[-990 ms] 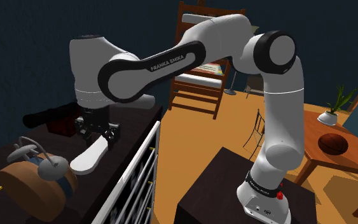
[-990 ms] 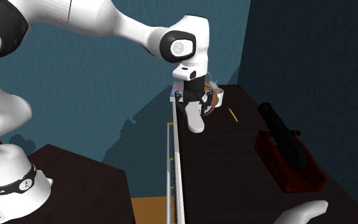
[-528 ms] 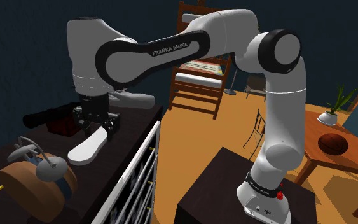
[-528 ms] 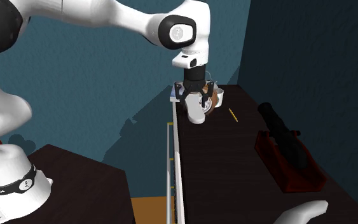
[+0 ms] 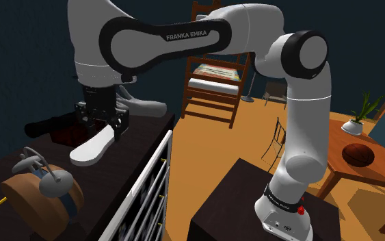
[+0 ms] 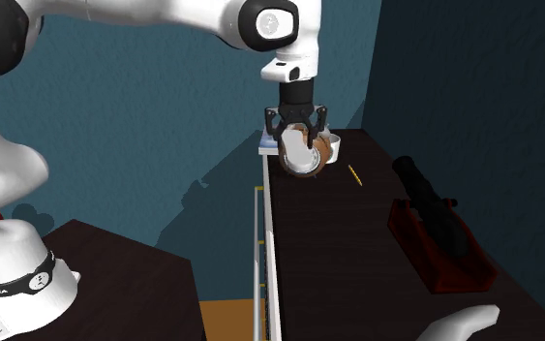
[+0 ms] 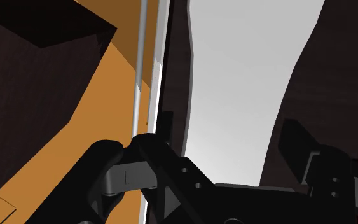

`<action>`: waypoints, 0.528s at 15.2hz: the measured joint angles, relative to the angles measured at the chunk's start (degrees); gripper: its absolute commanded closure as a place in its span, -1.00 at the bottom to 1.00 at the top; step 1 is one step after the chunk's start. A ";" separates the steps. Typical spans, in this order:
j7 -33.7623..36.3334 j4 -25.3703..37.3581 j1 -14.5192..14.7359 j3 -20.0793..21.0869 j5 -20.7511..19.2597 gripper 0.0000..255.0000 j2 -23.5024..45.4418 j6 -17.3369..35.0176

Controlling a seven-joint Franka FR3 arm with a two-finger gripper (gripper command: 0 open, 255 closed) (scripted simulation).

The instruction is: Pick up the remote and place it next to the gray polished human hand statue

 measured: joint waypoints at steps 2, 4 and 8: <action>-0.11 1.69 0.26 0.01 -0.05 1.00 0.18 -1.51; -0.31 3.26 0.39 0.08 0.07 1.00 0.09 -3.11; -1.01 5.86 0.35 0.05 0.19 1.00 0.10 -5.62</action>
